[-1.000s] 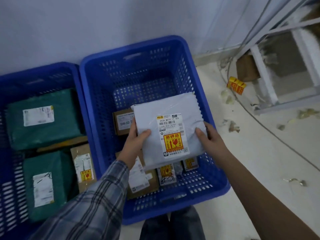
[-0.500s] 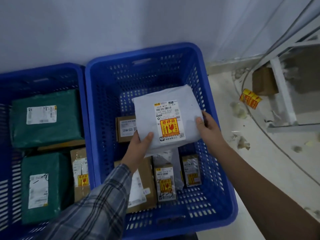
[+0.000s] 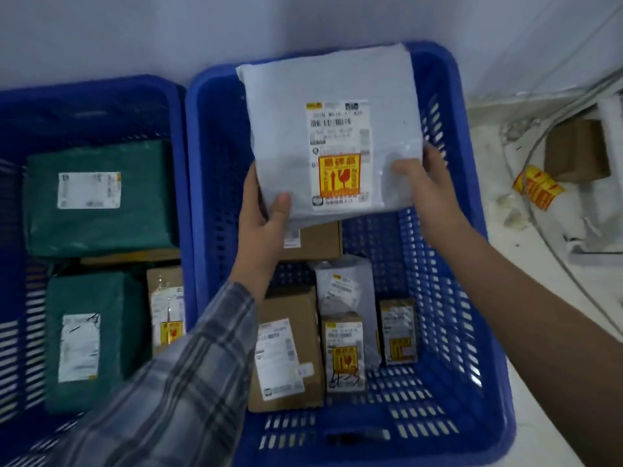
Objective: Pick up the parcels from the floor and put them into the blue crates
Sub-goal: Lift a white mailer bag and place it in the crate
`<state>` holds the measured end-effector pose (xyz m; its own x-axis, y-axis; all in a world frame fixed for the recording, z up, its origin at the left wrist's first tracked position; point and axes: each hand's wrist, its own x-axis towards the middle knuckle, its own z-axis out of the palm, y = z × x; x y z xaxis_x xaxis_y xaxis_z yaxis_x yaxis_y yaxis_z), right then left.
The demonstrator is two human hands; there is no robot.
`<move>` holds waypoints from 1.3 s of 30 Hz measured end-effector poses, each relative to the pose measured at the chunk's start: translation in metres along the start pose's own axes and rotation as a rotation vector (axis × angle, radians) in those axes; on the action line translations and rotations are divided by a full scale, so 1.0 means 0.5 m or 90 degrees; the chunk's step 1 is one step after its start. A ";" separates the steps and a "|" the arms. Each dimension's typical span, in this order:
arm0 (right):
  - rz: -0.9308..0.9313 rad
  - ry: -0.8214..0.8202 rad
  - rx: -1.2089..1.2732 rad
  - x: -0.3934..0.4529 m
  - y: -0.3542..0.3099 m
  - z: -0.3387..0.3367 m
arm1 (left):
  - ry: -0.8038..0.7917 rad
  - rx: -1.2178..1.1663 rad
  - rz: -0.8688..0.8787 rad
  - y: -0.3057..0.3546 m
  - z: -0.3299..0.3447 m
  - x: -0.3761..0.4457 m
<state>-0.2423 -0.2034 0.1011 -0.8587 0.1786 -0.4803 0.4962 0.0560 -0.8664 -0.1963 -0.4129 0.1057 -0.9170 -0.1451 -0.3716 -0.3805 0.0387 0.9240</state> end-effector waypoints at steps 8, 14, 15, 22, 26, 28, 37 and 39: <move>0.156 -0.065 0.062 -0.152 0.037 0.130 | 0.035 -0.048 -0.082 -0.006 -0.186 -0.171; 0.156 -0.132 0.085 -0.224 0.044 0.227 | 0.049 -0.112 -0.112 -0.034 -0.313 -0.204; 0.159 -0.125 0.084 -0.233 0.047 0.245 | 0.050 -0.121 -0.107 -0.035 -0.329 -0.206; 0.211 -0.144 0.075 -0.353 0.070 0.456 | 0.132 -0.110 -0.175 -0.083 -0.537 -0.228; 0.292 -0.177 0.049 -0.404 0.111 0.606 | 0.144 -0.063 -0.236 -0.121 -0.693 -0.238; 0.327 -0.213 0.039 -0.420 0.143 0.676 | 0.147 -0.040 -0.273 -0.143 -0.754 -0.239; 0.543 -0.220 -0.091 -0.483 0.299 0.849 | 0.177 0.304 -0.440 -0.341 -0.883 -0.251; 0.549 -0.224 -0.135 -0.502 0.341 0.858 | 0.160 0.432 -0.463 -0.365 -0.882 -0.270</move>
<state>0.0032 -0.6599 0.0151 -0.1586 -0.0625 -0.9854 0.9591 0.2270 -0.1688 0.0496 -0.8362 0.0271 -0.4157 -0.5565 -0.7194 -0.8932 0.3989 0.2075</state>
